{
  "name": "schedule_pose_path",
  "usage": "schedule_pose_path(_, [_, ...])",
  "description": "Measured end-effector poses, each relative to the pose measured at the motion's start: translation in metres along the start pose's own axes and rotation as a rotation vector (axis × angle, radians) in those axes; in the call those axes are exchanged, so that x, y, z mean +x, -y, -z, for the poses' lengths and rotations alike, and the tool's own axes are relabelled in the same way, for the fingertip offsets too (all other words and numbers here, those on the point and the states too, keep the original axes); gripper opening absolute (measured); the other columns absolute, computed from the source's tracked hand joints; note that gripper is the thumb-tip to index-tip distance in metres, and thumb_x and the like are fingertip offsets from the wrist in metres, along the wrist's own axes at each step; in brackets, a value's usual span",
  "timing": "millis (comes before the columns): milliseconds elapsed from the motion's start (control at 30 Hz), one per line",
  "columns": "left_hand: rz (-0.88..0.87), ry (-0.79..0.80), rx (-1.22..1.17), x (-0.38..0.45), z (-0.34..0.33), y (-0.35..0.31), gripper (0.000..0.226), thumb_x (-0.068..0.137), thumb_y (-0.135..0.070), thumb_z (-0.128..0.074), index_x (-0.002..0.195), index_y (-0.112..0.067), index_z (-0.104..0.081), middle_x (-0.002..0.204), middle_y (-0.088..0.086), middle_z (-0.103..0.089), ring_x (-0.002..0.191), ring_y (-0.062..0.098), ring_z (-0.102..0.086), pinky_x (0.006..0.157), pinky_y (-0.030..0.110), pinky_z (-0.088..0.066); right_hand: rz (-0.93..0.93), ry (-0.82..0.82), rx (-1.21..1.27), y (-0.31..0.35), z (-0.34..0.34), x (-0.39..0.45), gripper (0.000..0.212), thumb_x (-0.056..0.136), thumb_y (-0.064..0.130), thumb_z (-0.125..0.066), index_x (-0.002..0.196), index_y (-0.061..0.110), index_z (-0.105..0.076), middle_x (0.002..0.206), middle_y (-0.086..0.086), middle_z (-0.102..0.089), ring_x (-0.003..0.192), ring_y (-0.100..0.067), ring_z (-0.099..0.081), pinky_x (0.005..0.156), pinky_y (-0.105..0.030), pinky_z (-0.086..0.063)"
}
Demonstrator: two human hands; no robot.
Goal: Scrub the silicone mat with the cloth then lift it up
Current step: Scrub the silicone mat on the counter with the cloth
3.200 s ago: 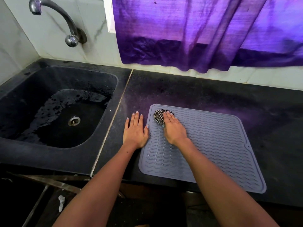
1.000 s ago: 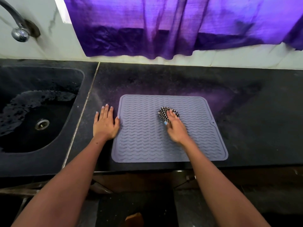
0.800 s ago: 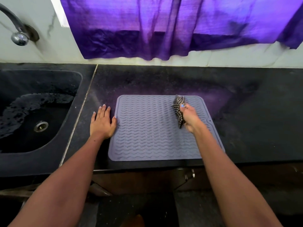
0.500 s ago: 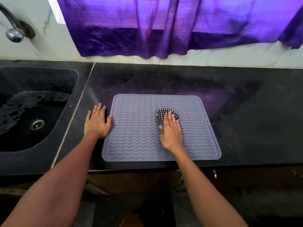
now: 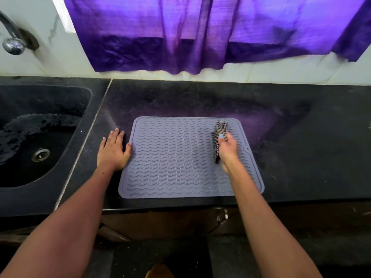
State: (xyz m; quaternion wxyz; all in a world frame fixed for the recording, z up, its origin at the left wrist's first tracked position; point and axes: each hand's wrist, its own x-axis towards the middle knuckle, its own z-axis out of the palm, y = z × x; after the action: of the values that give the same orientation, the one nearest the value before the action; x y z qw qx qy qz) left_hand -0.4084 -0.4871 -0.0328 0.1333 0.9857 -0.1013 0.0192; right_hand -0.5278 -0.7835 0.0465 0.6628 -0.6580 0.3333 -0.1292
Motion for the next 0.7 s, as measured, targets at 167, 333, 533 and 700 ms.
schedule_pose_path(167, [-0.002,-0.001,0.005,0.001,-0.002,0.001,0.078,0.083,-0.053,-0.013,0.148,-0.011,-0.025,0.158,0.007,-0.016,0.146,0.019,-0.009,0.119,0.039,-0.003,0.331,0.020,-0.845,-0.045,0.005,0.000,0.062,0.094,0.008,-0.041,0.149,0.017,-0.014,0.156,-0.004,-0.017,0.143,-0.023,-0.019,0.118,-0.043,-0.017])
schedule_pose_path(333, [-0.008,-0.019,0.000,0.000,-0.003,0.000,0.082,0.081,-0.055,-0.010,0.147,-0.010,-0.027,0.157,0.009,-0.018,0.146,0.021,-0.011,0.119,0.040,-0.004,0.440,0.042,-1.207,-0.059,0.001,0.012,0.071,0.093,0.012,-0.042,0.149,0.010,0.002,0.158,-0.007,0.008,0.146,-0.018,0.007,0.117,-0.029,0.006])
schedule_pose_path(533, [-0.005,-0.016,0.003,0.000,-0.003,0.001,0.080,0.082,-0.054,-0.012,0.147,-0.010,-0.027,0.157,0.008,-0.018,0.146,0.021,-0.011,0.118,0.039,-0.004,0.302,0.232,-0.945,-0.036,0.009,0.015,0.058,0.098,0.015,-0.037,0.149,0.015,-0.009,0.158,-0.001,-0.001,0.145,-0.015,-0.001,0.118,-0.032,0.000])
schedule_pose_path(700, [-0.003,-0.013,-0.007,0.000,-0.001,0.000,0.077,0.084,-0.052,-0.016,0.147,-0.011,-0.028,0.157,0.008,-0.018,0.146,0.021,-0.011,0.118,0.038,-0.004,0.061,-0.013,-0.233,0.001,0.043,0.028,0.041,0.100,0.017,-0.036,0.141,0.014,-0.037,0.139,-0.012,-0.048,0.121,-0.027,-0.049,0.103,-0.037,-0.040])
